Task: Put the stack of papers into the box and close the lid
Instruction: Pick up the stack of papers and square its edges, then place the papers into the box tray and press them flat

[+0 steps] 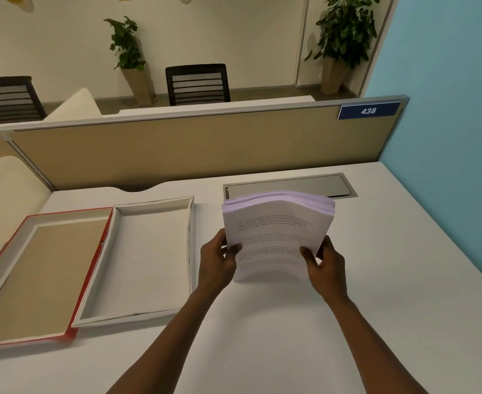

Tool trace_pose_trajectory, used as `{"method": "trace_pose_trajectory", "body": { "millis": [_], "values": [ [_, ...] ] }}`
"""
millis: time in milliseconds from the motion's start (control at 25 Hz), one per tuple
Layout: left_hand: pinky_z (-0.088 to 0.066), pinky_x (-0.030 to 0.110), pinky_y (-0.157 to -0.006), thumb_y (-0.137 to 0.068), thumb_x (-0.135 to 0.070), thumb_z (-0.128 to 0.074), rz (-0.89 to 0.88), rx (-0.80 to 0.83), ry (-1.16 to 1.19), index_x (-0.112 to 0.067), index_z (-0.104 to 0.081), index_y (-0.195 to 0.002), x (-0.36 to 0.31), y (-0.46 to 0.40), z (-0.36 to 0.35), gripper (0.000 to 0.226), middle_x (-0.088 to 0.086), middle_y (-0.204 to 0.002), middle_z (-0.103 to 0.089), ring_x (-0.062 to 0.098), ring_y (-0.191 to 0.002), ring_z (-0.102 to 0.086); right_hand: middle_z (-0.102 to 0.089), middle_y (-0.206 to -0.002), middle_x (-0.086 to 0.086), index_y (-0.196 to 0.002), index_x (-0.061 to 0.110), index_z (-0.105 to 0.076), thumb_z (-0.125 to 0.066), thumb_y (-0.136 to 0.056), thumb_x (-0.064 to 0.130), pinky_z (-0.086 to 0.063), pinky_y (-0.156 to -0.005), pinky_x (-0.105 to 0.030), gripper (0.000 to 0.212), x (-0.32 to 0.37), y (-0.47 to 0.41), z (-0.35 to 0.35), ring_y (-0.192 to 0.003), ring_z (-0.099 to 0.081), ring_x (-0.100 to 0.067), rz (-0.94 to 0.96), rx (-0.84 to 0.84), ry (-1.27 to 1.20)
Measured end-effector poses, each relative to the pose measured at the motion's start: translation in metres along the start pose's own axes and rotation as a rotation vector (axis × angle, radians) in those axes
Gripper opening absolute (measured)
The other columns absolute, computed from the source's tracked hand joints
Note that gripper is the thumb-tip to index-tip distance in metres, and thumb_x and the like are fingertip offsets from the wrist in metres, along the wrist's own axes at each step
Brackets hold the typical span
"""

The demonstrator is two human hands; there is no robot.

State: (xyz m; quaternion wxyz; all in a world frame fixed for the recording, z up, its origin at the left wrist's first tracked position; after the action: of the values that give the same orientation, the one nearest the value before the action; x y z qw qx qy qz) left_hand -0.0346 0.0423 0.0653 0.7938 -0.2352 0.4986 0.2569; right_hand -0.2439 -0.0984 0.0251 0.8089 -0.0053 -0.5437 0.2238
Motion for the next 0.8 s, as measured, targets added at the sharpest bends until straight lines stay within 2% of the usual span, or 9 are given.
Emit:
{"method": "trace_pose_trajectory", "body": {
  "millis": [120, 240, 320, 440, 680, 800],
  "values": [
    [-0.058, 0.038, -0.094, -0.094, -0.005, -0.066, -0.016, -0.005, -0.006, -0.015, -0.063, -0.128, -0.007, -0.005, 0.011, 0.036, -0.009, -0.114, -0.068, 0.016, -0.101, -0.065, -0.069, -0.096, 0.006, -0.106, 0.022, -0.056, -0.069, -0.09, 0.026, -0.049, -0.059, -0.005, 0.021, 0.01, -0.002, 0.0, -0.078, -0.067, -0.007, 0.032, 0.002, 0.033],
    [-0.056, 0.023, -0.083, -0.093, -0.009, -0.068, 0.013, -0.014, 0.016, -0.029, -0.062, -0.123, -0.01, -0.009, 0.034, 0.037, -0.022, -0.108, -0.066, 0.014, -0.095, -0.069, -0.067, -0.097, 0.007, -0.107, 0.022, -0.055, -0.068, -0.091, 0.028, -0.049, -0.057, -0.004, 0.021, 0.029, -0.004, -0.006, -0.073, -0.065, -0.002, 0.032, 0.046, 0.016],
    [-0.059, 0.02, -0.076, -0.091, -0.012, -0.071, 0.083, -0.032, 0.082, -0.037, -0.061, -0.119, -0.013, -0.012, 0.056, 0.038, -0.024, -0.105, -0.068, 0.011, -0.091, -0.072, -0.066, -0.097, 0.01, -0.109, 0.022, -0.055, -0.068, -0.092, 0.027, -0.049, -0.057, -0.005, 0.022, 0.047, -0.008, -0.015, -0.075, -0.067, 0.0, 0.051, 0.113, -0.023],
    [-0.064, 0.032, -0.073, -0.092, -0.015, -0.071, 0.178, -0.102, 0.198, -0.027, -0.068, -0.122, -0.013, -0.018, 0.094, 0.032, -0.012, -0.108, -0.076, 0.016, -0.09, -0.077, -0.069, -0.103, 0.013, -0.113, 0.022, -0.059, -0.069, -0.091, 0.029, -0.056, -0.061, -0.013, 0.025, 0.075, -0.015, -0.035, -0.087, -0.068, 0.003, 0.012, 0.234, -0.136],
    [-0.063, 0.046, -0.08, -0.095, -0.017, -0.067, 0.361, -0.16, 0.324, -0.015, -0.074, -0.112, 0.002, -0.019, 0.178, 0.018, 0.004, -0.108, -0.079, 0.028, -0.092, -0.078, -0.074, -0.11, 0.001, -0.115, 0.016, -0.065, -0.072, -0.089, 0.026, -0.062, -0.083, -0.042, 0.028, 0.117, -0.017, -0.111, -0.094, -0.073, -0.018, -0.196, 0.406, -0.338],
    [-0.06, 0.041, -0.071, -0.098, -0.016, -0.062, 0.442, -0.15, 0.279, -0.015, -0.073, -0.107, 0.019, -0.022, 0.209, 0.014, 0.006, -0.107, -0.077, 0.031, -0.093, -0.075, -0.073, -0.112, -0.003, -0.114, 0.013, -0.065, -0.072, -0.09, 0.024, -0.06, -0.088, -0.047, 0.027, 0.13, -0.014, -0.153, -0.096, -0.073, -0.022, -0.261, 0.455, -0.335]
  ]
}}
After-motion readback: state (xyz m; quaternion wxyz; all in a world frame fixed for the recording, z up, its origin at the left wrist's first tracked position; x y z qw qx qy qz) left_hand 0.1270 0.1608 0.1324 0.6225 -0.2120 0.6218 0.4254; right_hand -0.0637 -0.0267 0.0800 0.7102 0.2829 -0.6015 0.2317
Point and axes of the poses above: each hand's wrist, its own y-axis away from the middle knuckle, its own z-axis out of the back of the hand, x = y × z, the point moved 1 cm from there along -y, towards the middle knuckle
